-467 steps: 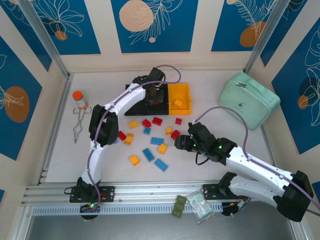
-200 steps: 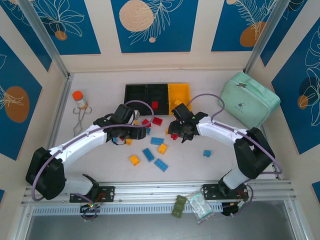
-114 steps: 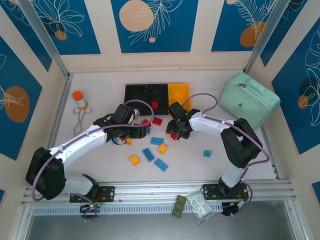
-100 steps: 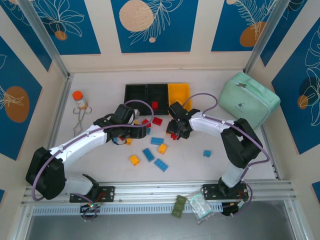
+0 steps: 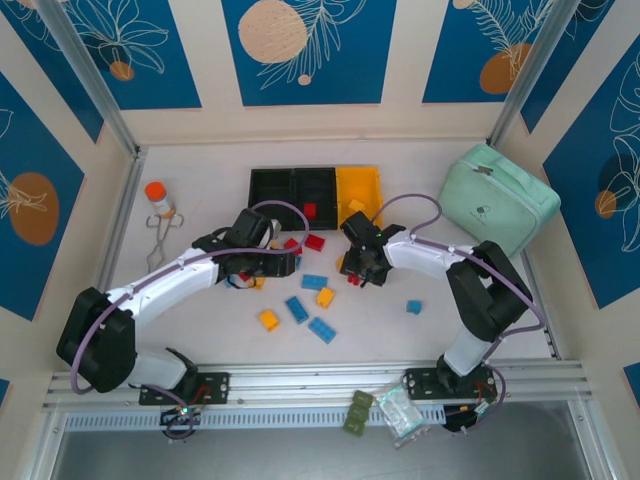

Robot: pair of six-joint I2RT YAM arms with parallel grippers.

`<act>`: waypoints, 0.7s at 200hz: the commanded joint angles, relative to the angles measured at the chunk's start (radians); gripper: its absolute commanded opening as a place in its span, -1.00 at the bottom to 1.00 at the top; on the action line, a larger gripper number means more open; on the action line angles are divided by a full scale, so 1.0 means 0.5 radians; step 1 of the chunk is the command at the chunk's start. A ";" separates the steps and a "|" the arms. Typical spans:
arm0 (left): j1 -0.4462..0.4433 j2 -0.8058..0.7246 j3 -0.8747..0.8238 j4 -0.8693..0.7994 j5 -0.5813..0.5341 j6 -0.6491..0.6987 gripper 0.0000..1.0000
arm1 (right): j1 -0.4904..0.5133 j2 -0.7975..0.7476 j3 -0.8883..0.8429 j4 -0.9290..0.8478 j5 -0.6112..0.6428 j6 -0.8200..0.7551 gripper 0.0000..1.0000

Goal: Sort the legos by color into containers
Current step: Pick up the lego from the center of the table.

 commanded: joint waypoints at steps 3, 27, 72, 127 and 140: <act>-0.005 0.016 -0.013 0.020 0.046 -0.025 0.21 | 0.009 -0.092 -0.036 -0.043 0.050 0.043 0.16; -0.006 0.017 -0.015 0.024 0.046 -0.026 0.21 | 0.011 -0.091 -0.035 -0.056 0.070 0.026 0.04; -0.003 0.000 -0.044 0.045 0.069 -0.047 0.22 | -0.017 -0.033 -0.018 -0.078 0.069 -0.042 -0.14; -0.006 -0.031 -0.072 0.057 0.072 -0.048 0.22 | -0.012 0.017 0.042 -0.096 0.028 -0.132 -0.36; -0.005 -0.028 -0.080 0.063 0.071 -0.051 0.22 | -0.002 0.042 0.072 -0.130 0.039 -0.145 -0.39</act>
